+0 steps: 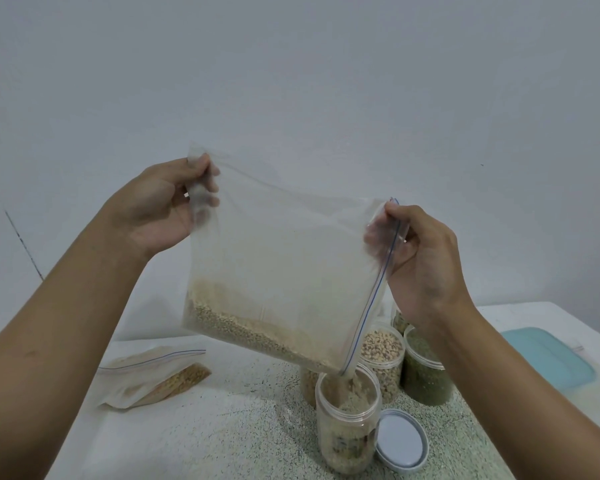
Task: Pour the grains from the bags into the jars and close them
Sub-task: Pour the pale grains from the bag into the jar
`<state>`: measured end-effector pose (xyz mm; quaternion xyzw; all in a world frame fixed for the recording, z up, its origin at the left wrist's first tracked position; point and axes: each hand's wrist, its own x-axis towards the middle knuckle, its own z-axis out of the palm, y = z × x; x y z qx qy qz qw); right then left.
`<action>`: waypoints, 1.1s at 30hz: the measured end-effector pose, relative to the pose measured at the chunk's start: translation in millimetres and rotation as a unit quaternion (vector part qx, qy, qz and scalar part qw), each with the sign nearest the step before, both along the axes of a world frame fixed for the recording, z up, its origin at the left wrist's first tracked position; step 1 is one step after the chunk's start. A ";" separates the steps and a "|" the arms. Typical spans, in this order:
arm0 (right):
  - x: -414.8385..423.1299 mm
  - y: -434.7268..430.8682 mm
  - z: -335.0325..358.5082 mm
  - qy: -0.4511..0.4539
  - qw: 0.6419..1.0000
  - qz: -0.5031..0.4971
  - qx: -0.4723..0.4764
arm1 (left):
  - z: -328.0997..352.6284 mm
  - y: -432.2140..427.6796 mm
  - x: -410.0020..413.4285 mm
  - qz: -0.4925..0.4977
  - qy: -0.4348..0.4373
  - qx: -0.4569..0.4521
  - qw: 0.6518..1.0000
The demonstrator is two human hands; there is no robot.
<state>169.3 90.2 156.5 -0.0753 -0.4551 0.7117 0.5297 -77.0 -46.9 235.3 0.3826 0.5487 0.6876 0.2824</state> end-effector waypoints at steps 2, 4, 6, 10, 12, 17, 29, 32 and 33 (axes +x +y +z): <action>1.6 0.3 -0.5 0.000 1.000 0.007 0.001 | -0.3 0.4 0.3 -0.002 0.001 0.000 1.000; 3.2 -0.2 -1.0 -0.001 1.000 0.012 -0.001 | -1.0 0.1 0.3 -0.003 0.007 -0.003 1.000; 4.5 -1.0 -1.3 0.000 1.000 0.015 0.000 | -1.6 -0.4 0.3 -0.004 0.013 -0.006 1.000; 6.6 -2.3 -1.8 -0.001 1.000 0.021 -0.003 | -2.6 -1.7 1.3 -0.010 0.014 -0.006 1.000; 6.4 -2.9 -2.0 -0.006 1.000 0.024 -0.006 | -2.6 -2.6 0.7 -0.010 0.013 -0.006 1.000; 4.7 -5.9 -3.4 -0.006 0.999 0.029 -0.015 | -1.6 -5.4 -1.4 -0.011 0.010 -0.004 1.000; -3.6 -5.5 -0.5 -0.001 0.999 0.033 -0.012 | 2.7 -6.6 -5.5 -0.002 0.018 0.000 1.000; -5.4 -3.3 0.4 0.004 1.000 0.027 -0.015 | 2.0 -5.4 -5.8 0.002 0.014 0.000 1.000; -5.6 -2.4 0.4 0.003 1.000 0.025 -0.014 | 1.7 -5.0 -5.6 0.003 0.014 0.000 1.000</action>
